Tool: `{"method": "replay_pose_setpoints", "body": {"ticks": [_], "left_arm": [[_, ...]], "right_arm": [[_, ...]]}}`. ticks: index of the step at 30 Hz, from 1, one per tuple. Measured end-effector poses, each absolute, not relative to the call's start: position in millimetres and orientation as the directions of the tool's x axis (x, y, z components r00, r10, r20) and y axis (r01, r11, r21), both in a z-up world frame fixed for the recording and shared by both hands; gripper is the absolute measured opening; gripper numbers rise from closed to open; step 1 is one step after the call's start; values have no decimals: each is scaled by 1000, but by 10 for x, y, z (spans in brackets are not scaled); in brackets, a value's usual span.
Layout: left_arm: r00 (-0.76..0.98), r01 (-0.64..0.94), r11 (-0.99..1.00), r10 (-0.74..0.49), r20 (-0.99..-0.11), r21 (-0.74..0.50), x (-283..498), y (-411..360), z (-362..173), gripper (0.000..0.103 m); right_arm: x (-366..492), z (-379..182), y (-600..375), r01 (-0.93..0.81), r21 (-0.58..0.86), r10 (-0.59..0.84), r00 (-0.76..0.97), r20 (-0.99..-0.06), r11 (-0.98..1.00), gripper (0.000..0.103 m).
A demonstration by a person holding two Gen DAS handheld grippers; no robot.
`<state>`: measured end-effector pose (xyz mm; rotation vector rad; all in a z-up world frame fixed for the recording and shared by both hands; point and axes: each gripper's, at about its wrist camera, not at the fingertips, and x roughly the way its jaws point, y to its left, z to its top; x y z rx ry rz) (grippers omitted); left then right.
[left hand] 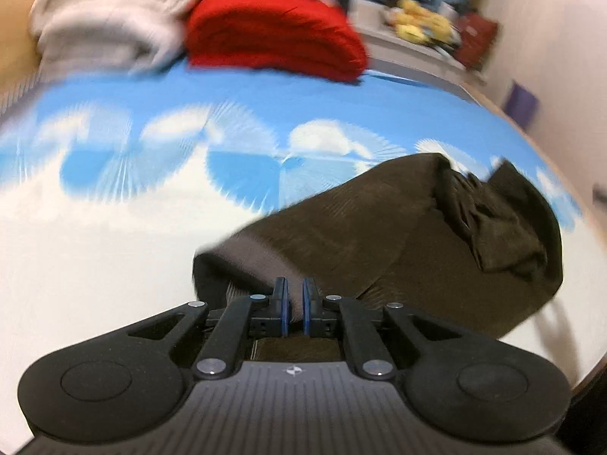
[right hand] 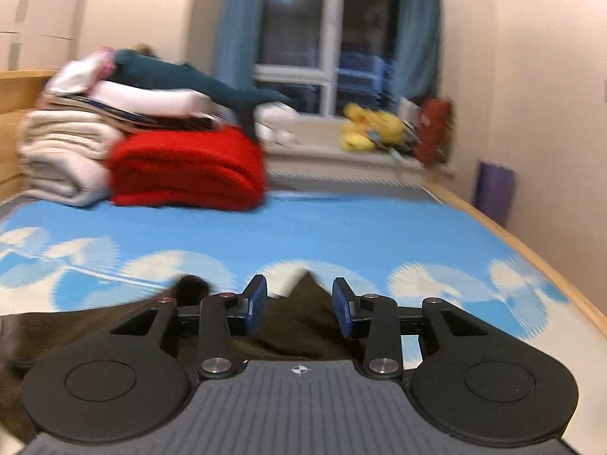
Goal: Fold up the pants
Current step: 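Grasp the grey waistband with the left tool while the right tool grasps the pant leg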
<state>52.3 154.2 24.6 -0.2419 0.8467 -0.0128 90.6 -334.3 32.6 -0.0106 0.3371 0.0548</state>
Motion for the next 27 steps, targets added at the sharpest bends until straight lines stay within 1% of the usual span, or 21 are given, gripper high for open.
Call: {"method": "replay_pose_setpoints", "body": {"ticks": [1,2,3,4,5,7,8,9,10,12,13,15,16,17,19,21,22,23,24,25,27], "left_arm": [[605,-172,941,-132,-785,-291,590,1693,113,8],[587,-221,910,-163,-793,-351,631,1807,38,8],[581,-243,893,-178,-794,-379,662,1878,0,8],[570,-263,888,-172,-803,-377,704,1925,-25,8],[564,-281,893,-142,-814,-351,741,1957,-23,10],[502,-335,867,-167,-849,-369,832,2042,-161,14],[469,-353,865,-167,-867,-357,887,2062,-225,19],[434,-365,875,-144,-889,-320,924,2041,-283,28],[402,-371,883,-125,-907,-286,966,2029,-343,33],[344,-378,902,-73,-936,-209,1026,2013,-447,49],[319,-380,910,-40,-947,-167,1054,2004,-488,53],[277,-388,918,32,-960,-81,1128,2013,-590,73],[250,-397,917,68,-966,-38,1152,2031,-635,75],[235,-400,916,79,-969,-23,1169,2060,-676,75],[233,-405,913,44,-971,-56,1197,2119,-721,75],[228,-393,916,15,-974,-78,1218,2124,-769,75],[217,-380,921,1,-976,-83,1214,2106,-785,75],[201,-367,926,-13,-980,-87,1213,2071,-793,75],[186,-351,931,-31,-982,-96,1211,2035,-805,74],[173,-332,938,-39,-984,-96,1204,1992,-805,75],[181,-290,955,-4,-983,-57,1170,1909,-776,72]], "right_arm": [[1004,218,-3458,-23,4,22,931,-363,1000,39],[1078,82,-3570,16,5,-13,919,-395,1000,39],[1144,-89,-3661,56,0,-50,897,-439,998,40],[1282,-239,-3735,81,-17,-77,837,-541,997,41],[1390,-342,-3799,100,-12,-86,787,-611,995,40],[1495,-447,-3942,156,34,-97,756,-647,987,42],[1540,-476,-3968,168,31,-107,748,-655,985,47],[1591,-528,-3994,178,13,-123,733,-669,984,48],[1642,-576,-4013,182,0,-132,716,-685,983,48],[1703,-659,-4069,176,1,-123,691,-712,984,48],[1732,-699,-4089,170,3,-115,683,-721,985,48],[1794,-760,-4071,154,-18,-118,669,-734,988,50],[1832,-795,-4048,146,-38,-126,661,-740,989,51],[1850,-827,-4048,143,-51,-133,654,-745,988,51],[1909,-902,-4029,144,-55,-134,632,-764,988,50],[1941,-919,-4005,140,-62,-138,628,-766,988,48],[1963,-914,-4003,147,-73,-150,632,-760,987,44],[1966,-894,-4012,157,-78,-162,638,-753,984,33],[1972,-874,-4034,173,-78,-173,642,-747,982,26],[1956,-840,-4064,190,-71,-179,644,-744,979,12],[1919,-734,-4157,245,-50,-206,669,-714,968,11]]}}
